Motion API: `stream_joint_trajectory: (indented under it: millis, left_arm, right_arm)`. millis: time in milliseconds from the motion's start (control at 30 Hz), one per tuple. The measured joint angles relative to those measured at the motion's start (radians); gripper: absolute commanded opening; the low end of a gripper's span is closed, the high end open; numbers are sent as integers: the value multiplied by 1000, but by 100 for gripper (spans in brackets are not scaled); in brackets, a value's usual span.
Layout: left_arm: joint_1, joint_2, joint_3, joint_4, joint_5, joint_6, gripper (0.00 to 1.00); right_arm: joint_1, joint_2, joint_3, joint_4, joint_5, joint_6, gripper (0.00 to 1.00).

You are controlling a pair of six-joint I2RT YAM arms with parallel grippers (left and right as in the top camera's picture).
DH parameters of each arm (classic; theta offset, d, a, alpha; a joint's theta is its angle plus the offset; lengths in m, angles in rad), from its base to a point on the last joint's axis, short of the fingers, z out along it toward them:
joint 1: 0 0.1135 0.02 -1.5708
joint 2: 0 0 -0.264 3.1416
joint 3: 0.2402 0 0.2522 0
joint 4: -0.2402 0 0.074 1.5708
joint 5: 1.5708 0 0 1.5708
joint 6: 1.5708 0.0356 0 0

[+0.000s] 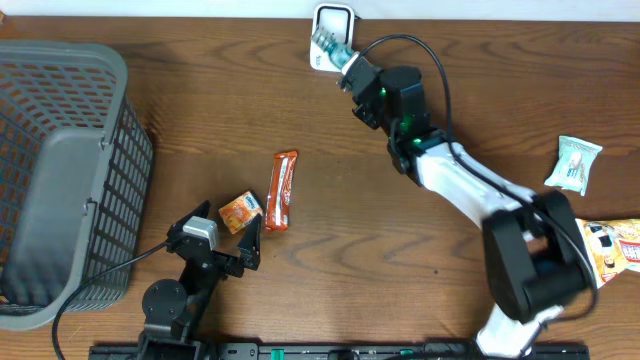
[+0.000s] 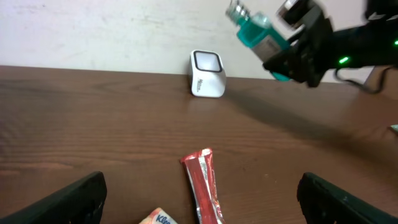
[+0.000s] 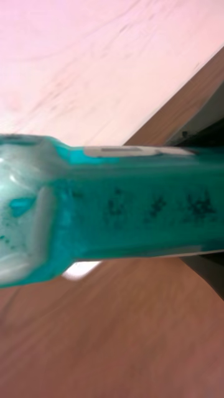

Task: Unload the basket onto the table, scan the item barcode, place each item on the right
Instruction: 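Present the Listerine bottle in front of the white scanner, then carry the bottle right and drop it at the table's right edge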

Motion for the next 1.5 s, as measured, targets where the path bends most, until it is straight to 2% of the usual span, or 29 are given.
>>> stream_joint_trajectory:
  millis: [167,300,333,500,567,767,1100,1333,1500]
  left_arm:
    - [0,0,0,0,0,0,98]
    - [0,1,0,0,-1,0,98]
    - [0,1,0,0,0,0,98]
    - [0,0,0,0,0,0,98]
    - [0,0,0,0,0,0,98]
    - [0,0,0,0,0,0,98]
    - [0,0,0,0,0,0,98]
    - [0,0,0,0,0,0,98]
    - [0,0,0,0,0,0,98]
  right_arm:
    - [0,178,175,-9,108,-68,2]
    - [0,389,493,-30,198,-149,4]
    - [0,406,518,-33,204,-159,4]
    - [0,596,818,-52,315,-336,4]
    - [0,641,870,-57,345,-389,4]
    - [2,684,889,-64,403,-534,4]
    - [19,684,892,-87,470,-575,5]
    - [17,638,903,-376,538,-478,6]
    - [-67,569,907,-606,610,-354,4]
